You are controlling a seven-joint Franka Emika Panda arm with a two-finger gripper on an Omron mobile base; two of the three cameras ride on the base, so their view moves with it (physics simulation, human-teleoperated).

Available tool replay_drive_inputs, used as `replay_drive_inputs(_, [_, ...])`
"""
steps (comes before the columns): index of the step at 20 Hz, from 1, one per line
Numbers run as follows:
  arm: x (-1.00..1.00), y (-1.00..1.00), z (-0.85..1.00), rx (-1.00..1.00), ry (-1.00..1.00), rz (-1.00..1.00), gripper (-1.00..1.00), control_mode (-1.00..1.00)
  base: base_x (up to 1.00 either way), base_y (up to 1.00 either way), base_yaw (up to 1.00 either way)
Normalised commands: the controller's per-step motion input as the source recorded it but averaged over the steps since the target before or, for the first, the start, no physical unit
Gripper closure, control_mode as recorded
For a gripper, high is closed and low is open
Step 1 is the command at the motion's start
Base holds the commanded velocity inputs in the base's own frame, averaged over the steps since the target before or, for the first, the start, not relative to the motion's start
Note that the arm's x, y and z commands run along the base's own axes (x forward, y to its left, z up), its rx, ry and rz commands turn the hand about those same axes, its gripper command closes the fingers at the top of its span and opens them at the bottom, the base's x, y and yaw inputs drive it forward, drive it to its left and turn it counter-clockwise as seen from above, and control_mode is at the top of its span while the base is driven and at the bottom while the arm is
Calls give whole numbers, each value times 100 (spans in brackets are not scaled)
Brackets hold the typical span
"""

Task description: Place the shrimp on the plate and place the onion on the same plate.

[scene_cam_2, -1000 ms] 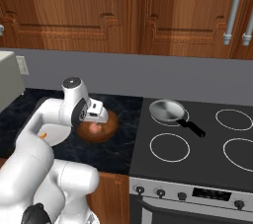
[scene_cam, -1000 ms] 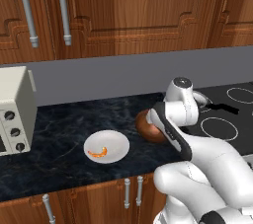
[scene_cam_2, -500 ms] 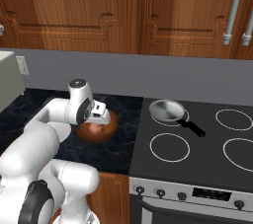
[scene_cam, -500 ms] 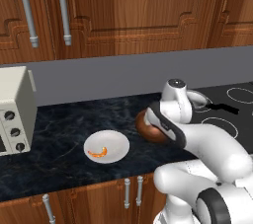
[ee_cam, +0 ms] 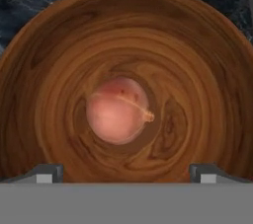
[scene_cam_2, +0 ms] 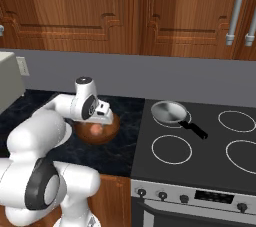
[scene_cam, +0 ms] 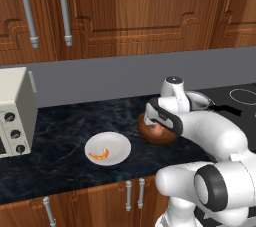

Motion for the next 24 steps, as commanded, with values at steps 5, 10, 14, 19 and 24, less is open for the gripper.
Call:
replay_drive_inputs(5, [5, 0, -30, 0, 0, 0, -100, -100, 0, 0, 0])
replay_drive_inputs(10, [6, 0, -9, 0, 0, 0, -100, -100, 0, 0, 0])
replay_drive_inputs(14, [10, 0, -9, 0, 0, 0, -100, -100, 0, 0, 0])
replay_drive_inputs(19, [9, 0, -4, 0, 0, 0, -100, -100, 0, 0, 0])
replay_drive_inputs(24, [10, 0, -1, 0, 0, 0, -100, -100, 0, 0, 0])
